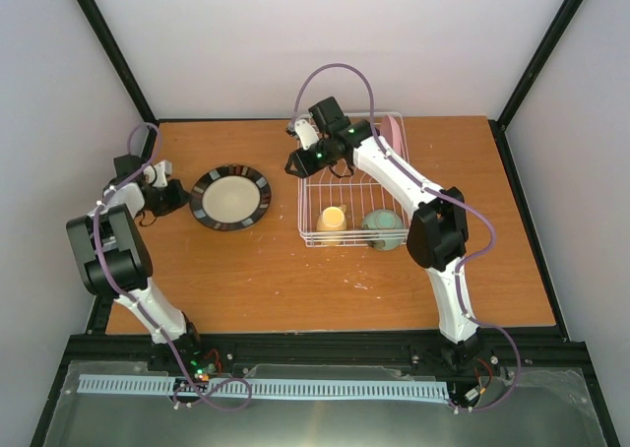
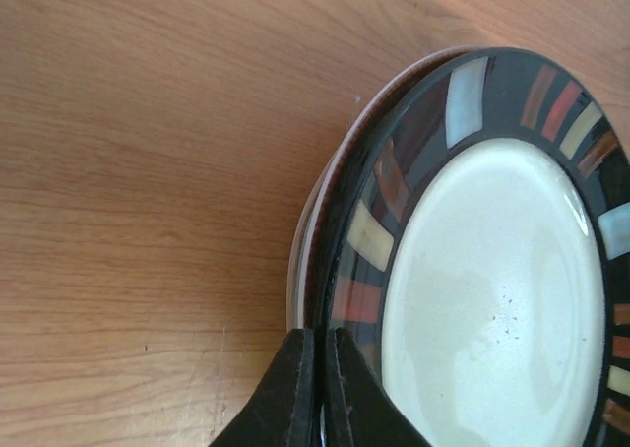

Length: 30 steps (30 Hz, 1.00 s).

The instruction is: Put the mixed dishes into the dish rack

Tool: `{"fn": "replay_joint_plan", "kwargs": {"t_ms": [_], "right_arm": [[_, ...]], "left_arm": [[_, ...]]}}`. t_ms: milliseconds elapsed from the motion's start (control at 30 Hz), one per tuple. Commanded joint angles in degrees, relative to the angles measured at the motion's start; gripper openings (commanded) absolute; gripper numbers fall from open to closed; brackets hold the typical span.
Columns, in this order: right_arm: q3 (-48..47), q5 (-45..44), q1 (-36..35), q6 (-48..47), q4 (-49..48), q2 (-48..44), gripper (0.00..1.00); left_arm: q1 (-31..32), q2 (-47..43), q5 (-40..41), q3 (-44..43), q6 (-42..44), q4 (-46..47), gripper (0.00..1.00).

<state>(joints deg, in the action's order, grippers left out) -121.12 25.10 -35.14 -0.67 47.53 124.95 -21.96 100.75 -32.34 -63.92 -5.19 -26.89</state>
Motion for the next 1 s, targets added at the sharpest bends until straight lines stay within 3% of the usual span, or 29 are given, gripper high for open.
{"fn": "replay_joint_plan", "kwargs": {"t_ms": [0,233,433,767,967], "right_arm": [[-1.0,1.9,-0.7,0.0,-0.1,1.2,0.36],[-3.1,10.2,-2.5,0.5,-1.7,4.5,0.36],[-3.7,13.2,-3.9,1.6,-3.2,6.5,0.36],[-7.9,10.9,-4.2,3.3,-5.8,10.5,0.41],[-15.5,5.8,-4.2,5.2,-8.2,16.6,0.43]], "left_arm": [[0.2,-5.0,0.9,-5.4,1.1,-1.4,0.01],[0.2,-9.1,0.7,-9.2,0.1,-2.5,0.01],[0.2,-9.0,-1.1,-5.9,-0.4,-0.1,0.01],[0.2,-11.3,-2.3,-0.4,0.2,4.2,0.01],[0.2,-13.0,-4.3,4.1,1.0,8.3,0.01]]}}
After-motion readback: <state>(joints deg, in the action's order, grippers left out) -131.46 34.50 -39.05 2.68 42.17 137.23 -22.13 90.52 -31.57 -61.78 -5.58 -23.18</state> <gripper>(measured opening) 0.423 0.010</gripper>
